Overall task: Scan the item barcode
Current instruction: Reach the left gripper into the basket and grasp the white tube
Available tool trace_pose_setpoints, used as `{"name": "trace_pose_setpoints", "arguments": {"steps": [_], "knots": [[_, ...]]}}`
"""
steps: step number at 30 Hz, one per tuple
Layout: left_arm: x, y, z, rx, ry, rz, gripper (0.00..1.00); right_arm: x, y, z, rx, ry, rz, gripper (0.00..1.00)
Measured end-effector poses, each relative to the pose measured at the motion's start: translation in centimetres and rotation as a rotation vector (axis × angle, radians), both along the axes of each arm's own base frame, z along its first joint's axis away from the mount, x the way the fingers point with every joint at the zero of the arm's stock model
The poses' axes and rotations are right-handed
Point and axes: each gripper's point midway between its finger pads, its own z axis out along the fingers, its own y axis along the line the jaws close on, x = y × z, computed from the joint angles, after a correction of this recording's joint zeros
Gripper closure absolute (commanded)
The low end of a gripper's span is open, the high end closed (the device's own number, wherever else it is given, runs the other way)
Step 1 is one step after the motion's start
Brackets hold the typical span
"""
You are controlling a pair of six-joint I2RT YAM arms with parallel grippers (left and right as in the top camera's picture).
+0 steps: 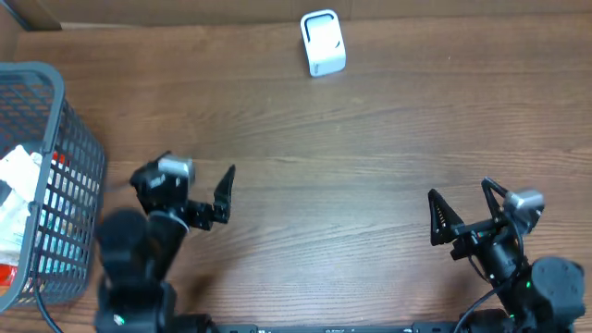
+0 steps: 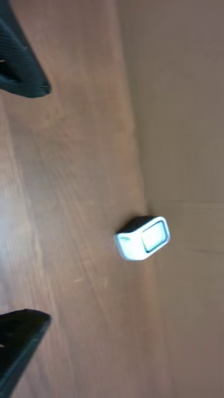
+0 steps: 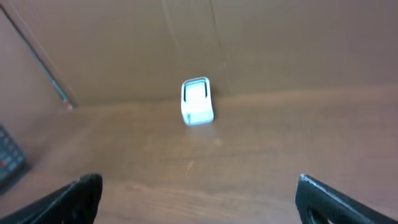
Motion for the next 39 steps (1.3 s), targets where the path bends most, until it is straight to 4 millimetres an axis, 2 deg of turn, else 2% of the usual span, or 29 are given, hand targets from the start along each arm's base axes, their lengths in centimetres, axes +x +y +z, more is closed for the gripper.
{"name": "trace_pose_setpoints", "arguments": {"steps": [3,6,12,15,17,20,22,23,25,28,31,34,39], "knots": [[0.9,0.0,1.9,-0.005,0.140,-0.005,0.00,0.5,0.2,-0.1,-0.012,0.115,0.006,0.00],[1.6,-0.1,4.7,-0.016,0.274,-0.011,0.00,1.0,0.4,-0.3,-0.022,0.225,0.018,0.00],[3.4,-1.2,9.4,-0.062,0.393,-0.080,0.00,2.5,1.3,-0.6,-0.032,0.470,0.055,0.00],[5.1,-1.5,10.0,-0.074,0.387,-0.099,0.00,3.6,1.8,-0.8,-0.026,0.517,0.076,0.00],[6.5,-0.8,9.9,-0.112,0.396,-0.058,0.00,3.9,2.4,-1.5,-0.013,0.552,0.106,0.00],[8.2,2.5,10.1,-0.216,0.406,0.087,0.00,4.2,3.1,-2.1,0.005,0.584,0.144,0.00],[8.7,6.5,10.8,-0.296,0.388,0.222,0.02,4.3,3.4,-2.4,0.011,0.598,0.156,0.00],[8.7,9.7,11.3,-0.343,0.366,0.326,0.04,4.4,3.5,-2.5,0.015,0.607,0.163,0.00],[7.9,14.6,11.7,-0.407,0.330,0.481,0.07,4.4,3.7,-2.8,0.018,0.617,0.170,0.00],[5.6,21.6,11.6,-0.500,0.291,0.706,0.10,4.6,3.8,-3.1,0.021,0.630,0.174,0.00],[2.7,26.8,10.0,-0.585,0.307,0.903,0.20,4.6,3.8,-3.3,0.022,0.638,0.176,0.00],[0.1,29.5,7.5,-0.663,0.379,1.035,0.19,4.7,3.8,-3.4,0.022,0.645,0.176,0.00],[-3.0,32.2,4.3,-0.688,0.482,1.207,0.14,4.7,3.8,-4.0,0.021,0.671,0.175,0.00]]}}
